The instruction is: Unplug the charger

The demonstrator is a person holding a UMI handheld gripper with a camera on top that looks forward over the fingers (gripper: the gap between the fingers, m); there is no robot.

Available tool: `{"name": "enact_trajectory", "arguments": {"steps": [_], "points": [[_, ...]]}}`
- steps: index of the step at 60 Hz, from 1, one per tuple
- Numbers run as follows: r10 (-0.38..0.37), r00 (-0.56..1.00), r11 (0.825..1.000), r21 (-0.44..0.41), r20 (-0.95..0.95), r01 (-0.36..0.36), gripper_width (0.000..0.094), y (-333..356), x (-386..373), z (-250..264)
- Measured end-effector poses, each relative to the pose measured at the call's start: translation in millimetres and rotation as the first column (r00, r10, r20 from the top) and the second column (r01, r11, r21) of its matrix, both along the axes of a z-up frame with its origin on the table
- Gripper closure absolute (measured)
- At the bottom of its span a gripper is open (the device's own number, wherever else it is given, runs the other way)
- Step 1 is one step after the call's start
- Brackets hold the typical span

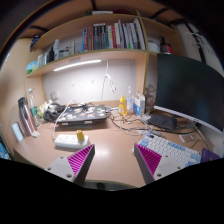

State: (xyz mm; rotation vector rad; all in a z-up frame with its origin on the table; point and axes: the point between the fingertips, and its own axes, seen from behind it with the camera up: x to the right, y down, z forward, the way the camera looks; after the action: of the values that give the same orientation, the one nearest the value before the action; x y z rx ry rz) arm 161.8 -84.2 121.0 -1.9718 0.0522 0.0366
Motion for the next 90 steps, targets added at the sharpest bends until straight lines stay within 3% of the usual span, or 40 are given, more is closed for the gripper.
{"name": "enact_trajectory", "arguments": {"steps": [19, 46, 58, 65, 66, 69, 71, 74, 90], "points": [[-0.005, 1.0, 1.0, -0.02, 0.003, 0.005, 0.0057, 25.0, -2.5, -11.3], [0.154, 0.988, 0.988, -0.011, -0.028, -0.155, 0.0067, 122.7, -122.4, -46.0], [0.127, 0.992, 0.992, -0.03, 0.012, -0.126, 0.0091, 174.8, -149.0, -73.6], [0.093, 0.995, 0.993, -0.08, 0.029, -0.09, 0.0216, 185.4, -148.6, -98.2], [0.092, 0.995, 0.993, -0.083, 0.029, -0.089, 0.0189, 184.4, -149.0, -99.4], [0.102, 0.995, 0.993, -0.067, 0.015, -0.101, 0.0347, 185.6, -154.5, -98.1], [0.099, 0.995, 0.994, -0.059, 0.025, -0.097, 0.0376, 186.3, -153.3, -96.8], [0.093, 0.995, 0.994, -0.054, 0.045, -0.09, 0.0619, 187.9, -151.6, -95.6], [0.086, 0.995, 0.996, -0.021, 0.051, -0.085, 0.0776, 190.4, -151.6, -90.8]]}}
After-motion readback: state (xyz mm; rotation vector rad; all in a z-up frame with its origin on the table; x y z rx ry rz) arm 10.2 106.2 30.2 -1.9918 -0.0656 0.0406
